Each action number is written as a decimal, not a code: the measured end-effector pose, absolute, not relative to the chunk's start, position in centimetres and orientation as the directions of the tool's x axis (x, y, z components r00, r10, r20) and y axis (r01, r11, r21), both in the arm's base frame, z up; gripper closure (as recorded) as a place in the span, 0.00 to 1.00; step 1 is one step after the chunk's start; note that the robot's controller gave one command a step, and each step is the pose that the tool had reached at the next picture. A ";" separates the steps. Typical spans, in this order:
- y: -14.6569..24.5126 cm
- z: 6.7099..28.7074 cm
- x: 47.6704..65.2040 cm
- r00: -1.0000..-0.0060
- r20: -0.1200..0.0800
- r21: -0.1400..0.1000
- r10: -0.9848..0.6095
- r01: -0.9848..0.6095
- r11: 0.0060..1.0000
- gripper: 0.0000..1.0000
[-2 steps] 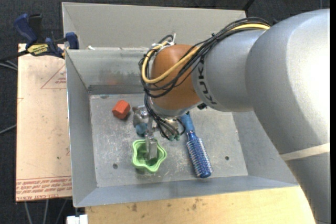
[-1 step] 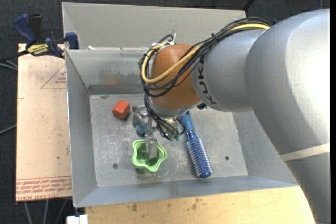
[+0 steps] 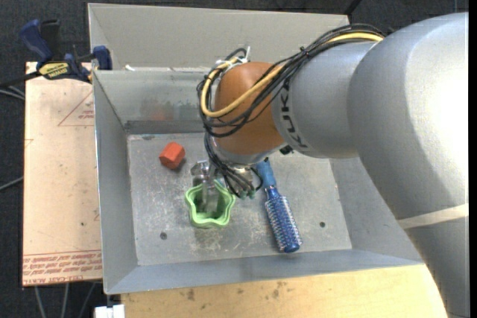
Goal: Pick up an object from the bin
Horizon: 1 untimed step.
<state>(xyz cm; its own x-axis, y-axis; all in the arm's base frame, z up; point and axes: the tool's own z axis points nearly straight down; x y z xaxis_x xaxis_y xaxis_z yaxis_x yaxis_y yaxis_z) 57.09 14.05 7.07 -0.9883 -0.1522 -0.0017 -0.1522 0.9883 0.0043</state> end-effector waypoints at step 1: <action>14.1 11.9 57.2 -0.988 -0.007 0.002 -0.151 -0.151 0.988 1.00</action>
Offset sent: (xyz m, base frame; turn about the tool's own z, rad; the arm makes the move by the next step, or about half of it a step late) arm -0.0002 -0.0002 0.0455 0.0000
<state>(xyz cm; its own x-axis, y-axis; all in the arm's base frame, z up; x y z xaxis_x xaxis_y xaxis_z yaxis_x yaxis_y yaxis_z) 57.23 14.10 11.90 -0.9884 -0.1514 -0.0071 -0.1515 0.9885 0.0022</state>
